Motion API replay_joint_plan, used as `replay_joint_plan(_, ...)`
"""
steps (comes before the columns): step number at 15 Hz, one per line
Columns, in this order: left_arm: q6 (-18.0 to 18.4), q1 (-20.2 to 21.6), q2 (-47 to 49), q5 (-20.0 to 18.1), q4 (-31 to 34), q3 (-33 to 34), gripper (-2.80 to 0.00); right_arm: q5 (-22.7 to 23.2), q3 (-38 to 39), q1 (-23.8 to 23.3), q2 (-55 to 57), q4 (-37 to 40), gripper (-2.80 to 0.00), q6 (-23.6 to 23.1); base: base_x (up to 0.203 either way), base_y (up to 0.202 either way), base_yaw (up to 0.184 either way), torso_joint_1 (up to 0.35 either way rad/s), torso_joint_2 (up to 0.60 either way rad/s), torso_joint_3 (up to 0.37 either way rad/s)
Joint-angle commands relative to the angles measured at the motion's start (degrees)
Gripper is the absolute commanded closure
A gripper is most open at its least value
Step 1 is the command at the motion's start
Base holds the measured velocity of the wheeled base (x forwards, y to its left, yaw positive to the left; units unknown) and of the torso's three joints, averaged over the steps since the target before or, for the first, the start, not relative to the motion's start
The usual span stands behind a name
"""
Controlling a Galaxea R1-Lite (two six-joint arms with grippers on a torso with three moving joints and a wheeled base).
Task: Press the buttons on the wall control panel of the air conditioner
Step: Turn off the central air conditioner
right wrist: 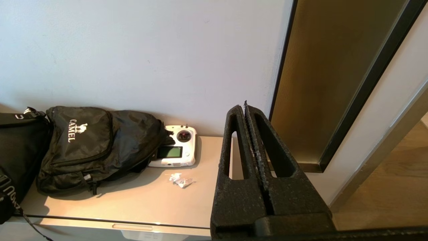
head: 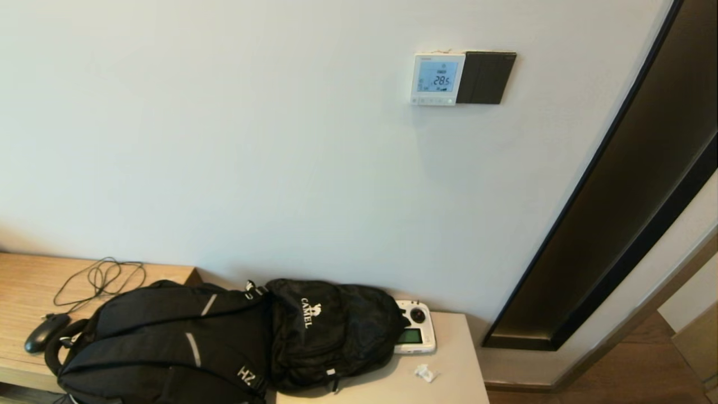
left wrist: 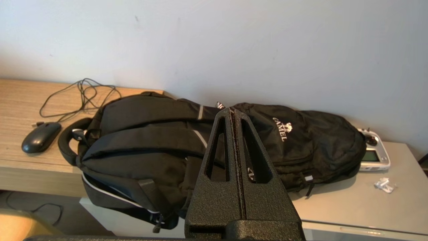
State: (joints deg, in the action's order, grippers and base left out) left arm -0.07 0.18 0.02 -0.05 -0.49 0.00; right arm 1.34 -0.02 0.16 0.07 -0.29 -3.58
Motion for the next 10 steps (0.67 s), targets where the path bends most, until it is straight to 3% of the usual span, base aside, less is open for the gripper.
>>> replay_joint_plan(1,-0.01,0.07,-0.02,-0.04,-0.04,0.00,0.00,0.06,-0.06,0.02,0.10,0.03,0.00,-0.02,0.000,0.000,0.000,0.000,0.00,0.000)
replay_joint_plan(10,-0.01,0.08,-0.02,-0.04,-0.04,0.00,0.00,-0.02,-0.06,0.02,0.10,0.03,0.00,0.07,0.000,0.000,0.000,0.000,0.00,0.000)
